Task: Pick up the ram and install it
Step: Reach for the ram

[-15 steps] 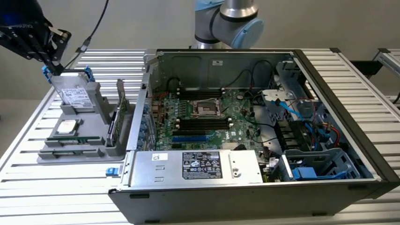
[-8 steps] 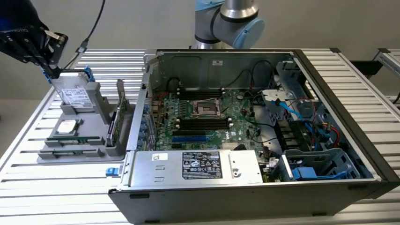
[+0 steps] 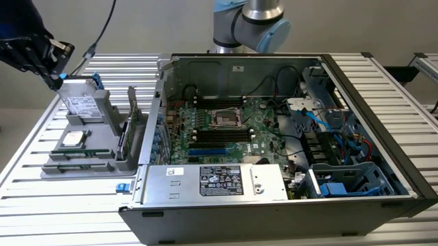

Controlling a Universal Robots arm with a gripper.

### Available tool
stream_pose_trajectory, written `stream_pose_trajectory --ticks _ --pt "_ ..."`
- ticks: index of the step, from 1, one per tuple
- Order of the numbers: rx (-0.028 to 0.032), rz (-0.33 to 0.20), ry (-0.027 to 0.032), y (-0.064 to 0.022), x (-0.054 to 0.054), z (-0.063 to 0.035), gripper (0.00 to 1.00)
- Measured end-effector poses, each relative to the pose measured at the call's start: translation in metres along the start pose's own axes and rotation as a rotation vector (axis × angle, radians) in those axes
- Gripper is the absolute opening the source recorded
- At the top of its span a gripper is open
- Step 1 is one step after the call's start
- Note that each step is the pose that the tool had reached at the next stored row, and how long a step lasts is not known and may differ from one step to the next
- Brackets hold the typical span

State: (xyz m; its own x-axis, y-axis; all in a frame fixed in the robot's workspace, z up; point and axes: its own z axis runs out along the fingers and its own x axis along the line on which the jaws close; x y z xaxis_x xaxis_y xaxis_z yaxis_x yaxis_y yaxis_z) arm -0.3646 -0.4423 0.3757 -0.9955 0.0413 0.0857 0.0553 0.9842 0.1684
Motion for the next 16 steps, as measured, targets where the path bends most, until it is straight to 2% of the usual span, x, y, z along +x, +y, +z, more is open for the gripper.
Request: stream_pose_trajectory --ticks 1,2,3,4,7,9,10,16 --pt "0.0027 0.001 0.0093 0.0000 -0.0008 0.0002 0.10" --pt "0.0085 0.003 0.0151 0.0003 -0.0008 0.0003 0.10" --pt "0.0181 0.004 0.0177 0.0009 -0.0008 0.0004 0.10" --pt "0.0300 0.004 0.0178 0.0012 -0.0008 0.0005 0.10" --pt "0.0809 0.001 0.0159 0.0016 -0.0006 0.0006 0.10" --pt "0.1088 -0.003 0.0135 0.0016 -0.0005 0.0006 0.10" --pt "0.1212 -0.006 0.0104 0.0016 -0.0004 0.0006 0.10" --pt "0.1746 -0.039 -0.0262 0.0019 -0.0004 0.0007 0.10"
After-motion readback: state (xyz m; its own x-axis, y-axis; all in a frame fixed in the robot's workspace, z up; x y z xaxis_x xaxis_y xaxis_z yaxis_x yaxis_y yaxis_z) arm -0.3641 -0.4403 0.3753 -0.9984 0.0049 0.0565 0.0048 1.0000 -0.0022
